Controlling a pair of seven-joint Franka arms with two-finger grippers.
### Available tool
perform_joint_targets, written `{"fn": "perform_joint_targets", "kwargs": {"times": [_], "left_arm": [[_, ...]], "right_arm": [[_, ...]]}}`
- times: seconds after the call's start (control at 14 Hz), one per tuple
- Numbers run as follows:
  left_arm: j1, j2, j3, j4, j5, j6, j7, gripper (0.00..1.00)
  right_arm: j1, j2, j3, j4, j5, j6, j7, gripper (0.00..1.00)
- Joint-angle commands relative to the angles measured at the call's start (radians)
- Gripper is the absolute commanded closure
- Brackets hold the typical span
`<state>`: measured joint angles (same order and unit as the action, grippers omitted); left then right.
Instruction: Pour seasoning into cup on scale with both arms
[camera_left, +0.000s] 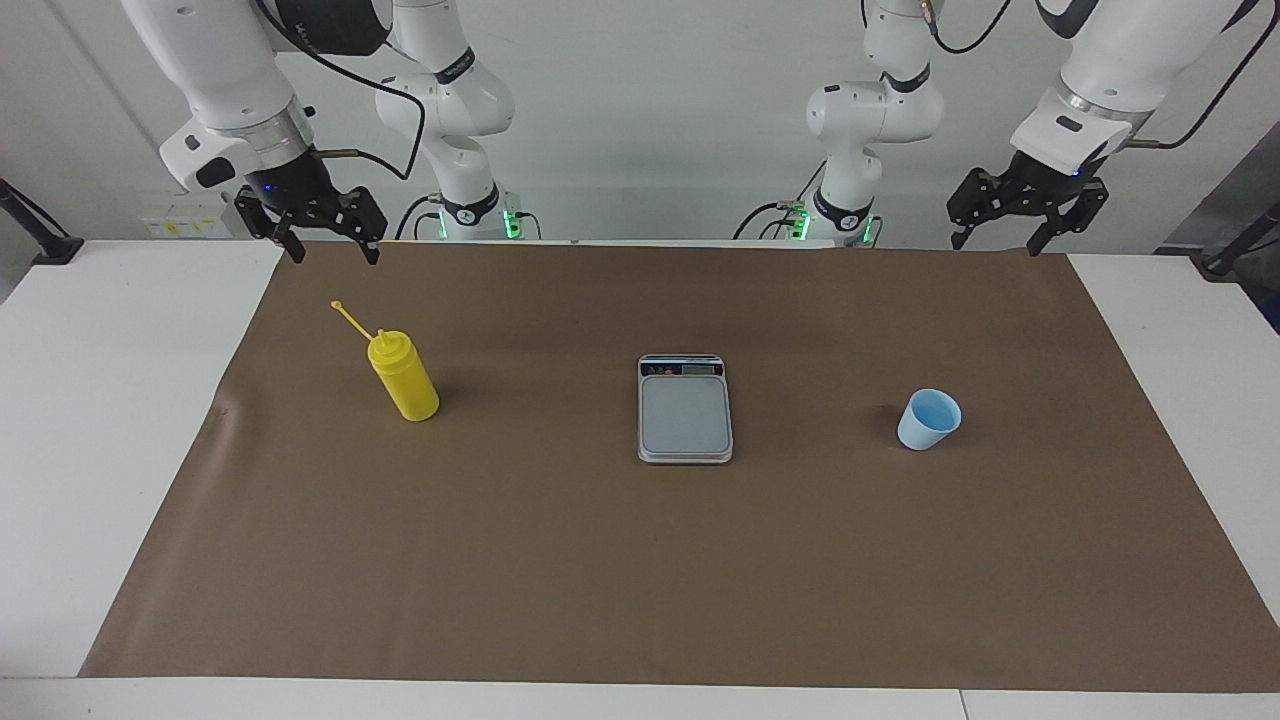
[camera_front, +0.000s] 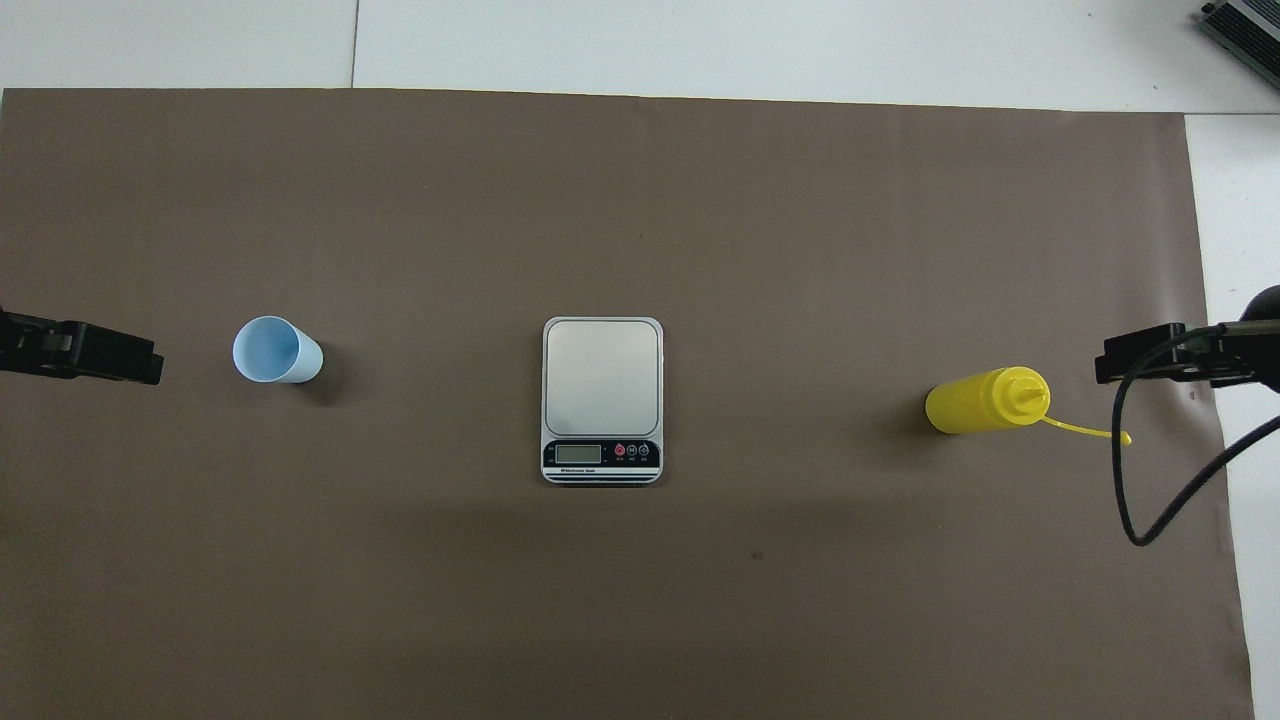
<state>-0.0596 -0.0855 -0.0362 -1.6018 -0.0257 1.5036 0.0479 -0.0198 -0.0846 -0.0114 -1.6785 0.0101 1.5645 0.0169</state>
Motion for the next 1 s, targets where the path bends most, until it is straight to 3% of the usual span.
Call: {"fn": "perform_joint_targets", "kwargs": {"times": [0.0, 0.36, 0.93], "left_arm": [[0.010, -0.046, 0.001, -0.088, -0.002, 0.091, 0.009, 0.00], [0.038, 0.012, 0.001, -0.099, -0.002, 0.153, 0.010, 0.00], [0.075, 0.148, 0.001, -0.213, -0.003, 0.375, -0.065, 0.00]], "right_arm": [[-0.019, -0.021, 0.016, -0.018, 0.008, -0.009, 0.018, 0.00], [-0.019, -0.021, 0.016, -0.018, 0.008, -0.009, 0.017, 0.00], [-0.019, -0.021, 0.016, -0.018, 0.008, -0.009, 0.017, 0.00]]}}
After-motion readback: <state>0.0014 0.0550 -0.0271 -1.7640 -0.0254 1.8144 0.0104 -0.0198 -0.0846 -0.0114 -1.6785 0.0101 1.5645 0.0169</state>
